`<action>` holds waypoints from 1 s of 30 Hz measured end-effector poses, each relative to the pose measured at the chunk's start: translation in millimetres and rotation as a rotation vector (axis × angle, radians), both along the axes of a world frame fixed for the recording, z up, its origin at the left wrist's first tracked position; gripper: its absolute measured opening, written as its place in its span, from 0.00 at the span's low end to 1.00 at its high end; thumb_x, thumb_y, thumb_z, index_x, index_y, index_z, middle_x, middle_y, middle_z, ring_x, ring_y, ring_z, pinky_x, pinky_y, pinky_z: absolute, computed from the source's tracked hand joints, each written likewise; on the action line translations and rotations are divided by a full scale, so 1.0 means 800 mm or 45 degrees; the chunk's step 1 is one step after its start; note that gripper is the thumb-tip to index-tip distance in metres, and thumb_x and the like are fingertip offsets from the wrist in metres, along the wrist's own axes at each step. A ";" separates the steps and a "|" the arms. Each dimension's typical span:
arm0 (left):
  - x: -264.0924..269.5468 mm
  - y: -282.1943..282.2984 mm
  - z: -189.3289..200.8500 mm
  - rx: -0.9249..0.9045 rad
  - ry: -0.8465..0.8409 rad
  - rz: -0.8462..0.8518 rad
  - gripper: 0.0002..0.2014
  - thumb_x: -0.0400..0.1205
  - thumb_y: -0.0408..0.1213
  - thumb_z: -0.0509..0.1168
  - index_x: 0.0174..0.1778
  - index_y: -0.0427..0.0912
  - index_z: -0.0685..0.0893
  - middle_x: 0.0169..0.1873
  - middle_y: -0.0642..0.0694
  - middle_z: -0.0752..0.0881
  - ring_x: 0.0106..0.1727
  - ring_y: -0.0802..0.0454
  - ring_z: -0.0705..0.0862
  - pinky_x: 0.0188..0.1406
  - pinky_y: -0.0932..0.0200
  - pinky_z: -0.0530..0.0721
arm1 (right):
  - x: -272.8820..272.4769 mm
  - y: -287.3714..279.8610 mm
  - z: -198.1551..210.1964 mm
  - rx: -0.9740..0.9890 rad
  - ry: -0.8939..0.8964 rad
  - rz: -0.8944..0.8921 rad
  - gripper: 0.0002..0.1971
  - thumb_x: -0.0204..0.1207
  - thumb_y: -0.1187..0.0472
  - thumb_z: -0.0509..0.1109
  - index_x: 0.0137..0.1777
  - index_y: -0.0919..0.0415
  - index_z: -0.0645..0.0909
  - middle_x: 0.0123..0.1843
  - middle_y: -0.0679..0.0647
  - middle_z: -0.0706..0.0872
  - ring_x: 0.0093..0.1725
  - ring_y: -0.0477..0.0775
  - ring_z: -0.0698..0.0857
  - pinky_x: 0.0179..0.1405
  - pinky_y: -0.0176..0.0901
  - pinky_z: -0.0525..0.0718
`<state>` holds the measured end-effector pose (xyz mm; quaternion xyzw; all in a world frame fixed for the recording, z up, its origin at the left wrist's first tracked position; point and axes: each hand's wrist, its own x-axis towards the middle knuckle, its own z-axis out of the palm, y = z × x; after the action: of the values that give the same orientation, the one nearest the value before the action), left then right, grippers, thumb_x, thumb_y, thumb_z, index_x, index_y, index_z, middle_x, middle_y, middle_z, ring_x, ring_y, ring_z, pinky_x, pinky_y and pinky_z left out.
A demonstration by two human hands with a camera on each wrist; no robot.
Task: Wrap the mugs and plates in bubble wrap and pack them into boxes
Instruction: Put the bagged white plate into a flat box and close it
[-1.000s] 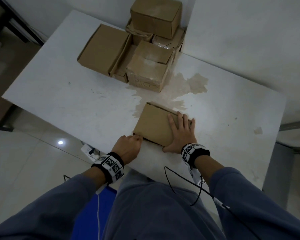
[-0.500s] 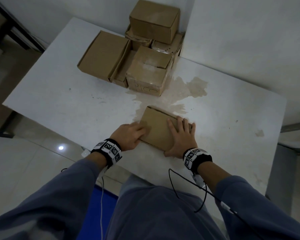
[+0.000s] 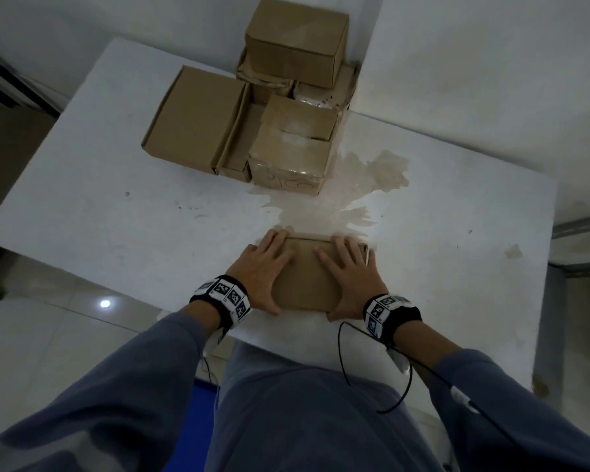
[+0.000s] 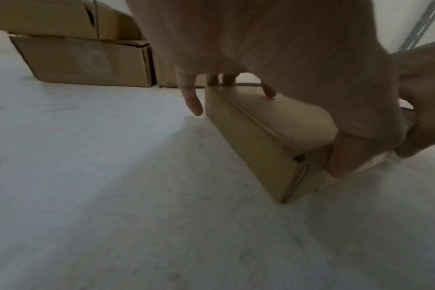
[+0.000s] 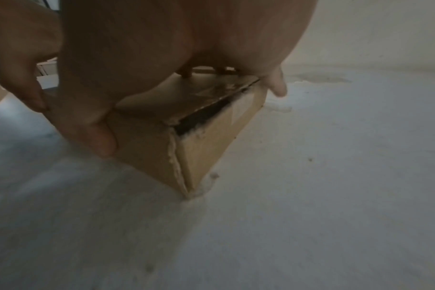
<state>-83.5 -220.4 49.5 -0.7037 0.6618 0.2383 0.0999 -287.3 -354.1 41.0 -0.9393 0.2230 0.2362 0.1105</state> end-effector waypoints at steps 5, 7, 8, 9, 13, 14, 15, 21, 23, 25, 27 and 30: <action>0.062 0.025 0.015 0.060 0.185 0.023 0.50 0.47 0.69 0.75 0.63 0.57 0.66 0.83 0.42 0.47 0.84 0.39 0.49 0.63 0.38 0.80 | 0.050 0.024 0.010 0.210 -0.004 -0.048 0.72 0.49 0.28 0.80 0.85 0.39 0.34 0.86 0.60 0.36 0.85 0.70 0.39 0.75 0.71 0.67; 0.097 0.036 0.032 0.132 0.170 0.001 0.53 0.48 0.69 0.76 0.69 0.59 0.63 0.83 0.41 0.45 0.84 0.38 0.47 0.75 0.35 0.68 | 0.079 0.035 0.019 0.295 -0.046 -0.038 0.70 0.50 0.27 0.79 0.85 0.38 0.38 0.86 0.60 0.37 0.85 0.69 0.39 0.75 0.73 0.67; 0.113 0.041 0.041 0.164 0.118 -0.013 0.58 0.49 0.71 0.75 0.74 0.59 0.58 0.83 0.40 0.42 0.85 0.37 0.44 0.79 0.32 0.57 | 0.095 0.039 0.025 0.311 -0.088 -0.026 0.69 0.49 0.27 0.79 0.85 0.38 0.40 0.86 0.60 0.38 0.85 0.68 0.40 0.74 0.74 0.66; 0.127 0.044 0.049 0.169 0.057 -0.025 0.63 0.50 0.74 0.73 0.79 0.58 0.52 0.83 0.39 0.39 0.85 0.37 0.40 0.80 0.28 0.48 | 0.114 0.041 0.033 0.304 -0.141 0.001 0.68 0.48 0.27 0.79 0.85 0.38 0.42 0.86 0.60 0.40 0.85 0.68 0.41 0.74 0.75 0.65; 0.172 0.049 0.089 0.008 -0.031 0.019 0.71 0.46 0.80 0.68 0.83 0.53 0.47 0.83 0.34 0.45 0.85 0.34 0.46 0.79 0.26 0.47 | 0.196 0.029 0.076 0.230 -0.272 0.190 0.69 0.44 0.29 0.82 0.85 0.45 0.53 0.86 0.63 0.47 0.83 0.66 0.45 0.71 0.77 0.65; 0.185 0.049 0.101 -0.041 -0.031 0.045 0.69 0.47 0.78 0.68 0.82 0.52 0.51 0.81 0.33 0.51 0.83 0.33 0.53 0.78 0.29 0.53 | 0.215 0.023 0.089 0.214 -0.294 0.227 0.67 0.44 0.29 0.82 0.85 0.48 0.57 0.86 0.64 0.49 0.83 0.65 0.44 0.71 0.78 0.64; 0.198 0.048 0.114 -0.104 -0.039 0.064 0.66 0.47 0.77 0.68 0.80 0.52 0.56 0.79 0.34 0.57 0.80 0.34 0.59 0.76 0.32 0.58 | 0.232 0.016 0.101 0.198 -0.336 0.259 0.66 0.44 0.29 0.82 0.84 0.49 0.59 0.86 0.64 0.50 0.83 0.65 0.44 0.72 0.78 0.64; 0.290 0.031 0.170 -0.463 -0.013 0.415 0.50 0.46 0.73 0.71 0.64 0.58 0.70 0.65 0.43 0.69 0.66 0.42 0.72 0.61 0.42 0.70 | 0.318 -0.025 0.139 0.121 -0.782 0.180 0.46 0.58 0.42 0.80 0.78 0.55 0.71 0.84 0.65 0.59 0.81 0.68 0.62 0.75 0.71 0.68; 0.314 0.012 0.173 -0.544 0.069 0.690 0.47 0.47 0.72 0.71 0.61 0.59 0.69 0.61 0.46 0.69 0.64 0.43 0.72 0.61 0.41 0.71 | 0.334 -0.041 0.140 0.082 -0.943 -0.060 0.41 0.64 0.46 0.76 0.78 0.56 0.70 0.82 0.65 0.62 0.76 0.68 0.69 0.69 0.65 0.77; 0.326 -0.018 0.170 -0.558 0.093 0.910 0.45 0.47 0.73 0.70 0.59 0.60 0.68 0.59 0.46 0.70 0.64 0.43 0.72 0.63 0.41 0.69 | 0.342 -0.053 0.138 0.120 -1.024 -0.333 0.40 0.65 0.47 0.74 0.78 0.55 0.69 0.81 0.62 0.63 0.77 0.65 0.68 0.72 0.60 0.76; 0.327 -0.056 0.160 -0.513 0.073 1.061 0.45 0.46 0.74 0.69 0.58 0.61 0.68 0.61 0.44 0.70 0.66 0.41 0.70 0.66 0.37 0.66 | 0.345 -0.059 0.129 0.133 -1.034 -0.490 0.36 0.66 0.48 0.74 0.76 0.56 0.72 0.78 0.60 0.66 0.76 0.63 0.70 0.73 0.58 0.75; 0.316 -0.109 0.136 -0.302 0.035 1.176 0.51 0.49 0.77 0.69 0.67 0.58 0.67 0.77 0.36 0.62 0.78 0.34 0.62 0.73 0.28 0.58 | 0.340 -0.057 0.110 0.104 -0.951 -0.548 0.31 0.67 0.53 0.77 0.71 0.56 0.76 0.71 0.59 0.72 0.68 0.61 0.76 0.65 0.60 0.80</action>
<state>169.0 -307.3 158.4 -0.9275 0.3038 0.1900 -0.1062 -15.4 -399.7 128.7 -0.8872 0.3490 -0.1399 0.2675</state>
